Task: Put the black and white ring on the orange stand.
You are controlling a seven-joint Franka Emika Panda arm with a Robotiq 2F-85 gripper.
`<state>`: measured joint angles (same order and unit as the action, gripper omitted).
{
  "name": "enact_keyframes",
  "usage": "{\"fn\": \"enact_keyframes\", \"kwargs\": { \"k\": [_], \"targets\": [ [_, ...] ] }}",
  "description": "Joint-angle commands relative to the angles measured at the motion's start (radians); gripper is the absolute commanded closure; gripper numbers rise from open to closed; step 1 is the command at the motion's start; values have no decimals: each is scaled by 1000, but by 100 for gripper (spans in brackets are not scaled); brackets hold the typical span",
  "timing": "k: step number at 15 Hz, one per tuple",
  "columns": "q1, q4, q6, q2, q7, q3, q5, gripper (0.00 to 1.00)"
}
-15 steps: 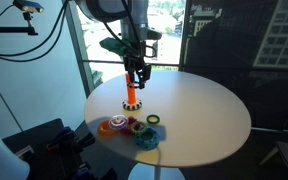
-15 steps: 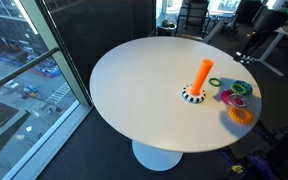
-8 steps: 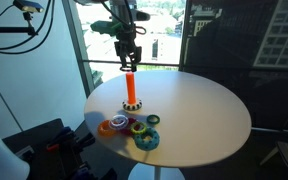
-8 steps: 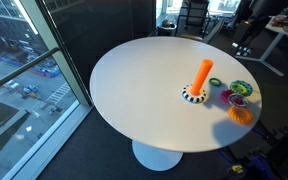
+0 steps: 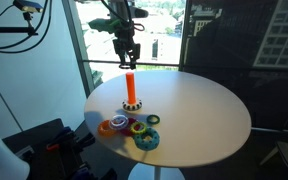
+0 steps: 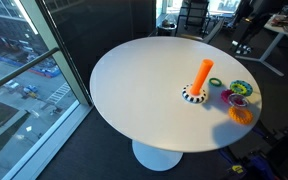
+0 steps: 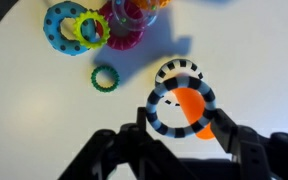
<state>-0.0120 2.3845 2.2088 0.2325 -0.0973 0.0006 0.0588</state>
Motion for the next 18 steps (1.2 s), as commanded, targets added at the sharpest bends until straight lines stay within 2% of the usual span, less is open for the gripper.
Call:
{"fn": "enact_keyframes", "kwargs": {
  "k": [1,10,14,18],
  "targets": [
    [-4,0,10,-1,9,0,-2,59],
    [-39,-27,63,-32,34,41,-8,59],
    [-51,-51,106,-86,58,62,-16,59],
    [-55,-101,98,-147,84,75,-28,59]
  ]
}}
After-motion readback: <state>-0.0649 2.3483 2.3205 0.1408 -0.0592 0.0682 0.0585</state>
